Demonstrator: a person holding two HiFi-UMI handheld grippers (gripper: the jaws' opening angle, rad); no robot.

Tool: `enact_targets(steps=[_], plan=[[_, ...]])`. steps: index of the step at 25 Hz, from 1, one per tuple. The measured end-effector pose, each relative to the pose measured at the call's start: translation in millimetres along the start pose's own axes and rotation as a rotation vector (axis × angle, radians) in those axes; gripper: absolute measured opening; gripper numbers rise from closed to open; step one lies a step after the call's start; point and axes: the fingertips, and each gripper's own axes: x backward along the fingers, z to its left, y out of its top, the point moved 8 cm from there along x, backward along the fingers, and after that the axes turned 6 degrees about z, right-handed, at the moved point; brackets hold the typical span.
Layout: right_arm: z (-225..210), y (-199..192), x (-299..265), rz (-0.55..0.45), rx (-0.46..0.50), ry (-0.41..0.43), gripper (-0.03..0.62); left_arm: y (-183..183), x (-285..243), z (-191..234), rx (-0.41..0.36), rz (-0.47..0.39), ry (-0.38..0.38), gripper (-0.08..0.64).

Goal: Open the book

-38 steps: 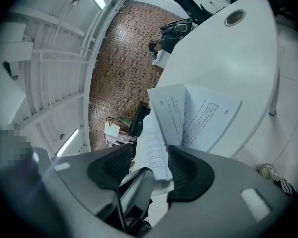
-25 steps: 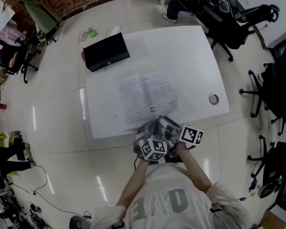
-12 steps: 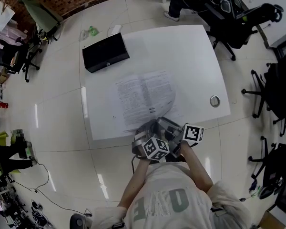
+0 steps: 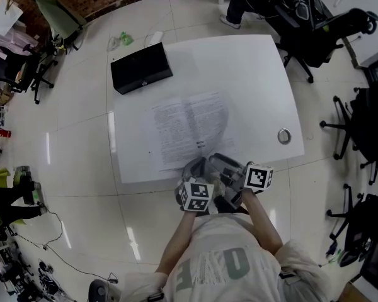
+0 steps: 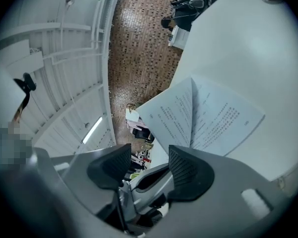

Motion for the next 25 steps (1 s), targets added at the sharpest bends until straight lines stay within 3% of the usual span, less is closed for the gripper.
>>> enact_targets(steps=[2,5,8,10,14,17,21,23,25], plan=[[-2,3,7,0.018,0.089,-0.083,0.228,-3,4,5,0.106,-0.064,-0.017,0.026],[-15,6,12,0.072,0.309,-0.329,0.21,-13,10,11,0.259,-0.147,-0.027,0.026],[-27,10,8,0.076,0.521,-0.589,0.103,-19,18,20,0.405,-0.215,-0.022,0.026],[-34,12,5,0.075,0.59,-0.694,0.005,-25,23,25,0.488,-0.259,-0.01,0.028],[-47,6,-6,0.211,0.693,-0.843,0.005,-45,33,40,0.741,-0.376,0.009,0.031],[-49,1,-9,0.259,0.767,-0.896,0.005,-62,37,50,0.921,-0.438,0.026,0.029],[-47,-3,-8,0.255,0.715,-0.884,0.005,-84,38,52,1.109,-0.478,0.033,0.032],[-47,-4,-9,0.256,0.726,-0.892,0.005,-88,38,52,1.116,-0.467,0.041,0.055],[-46,-5,-10,0.257,0.741,-0.902,0.005,-87,40,53,1.066,-0.451,0.057,0.066]])
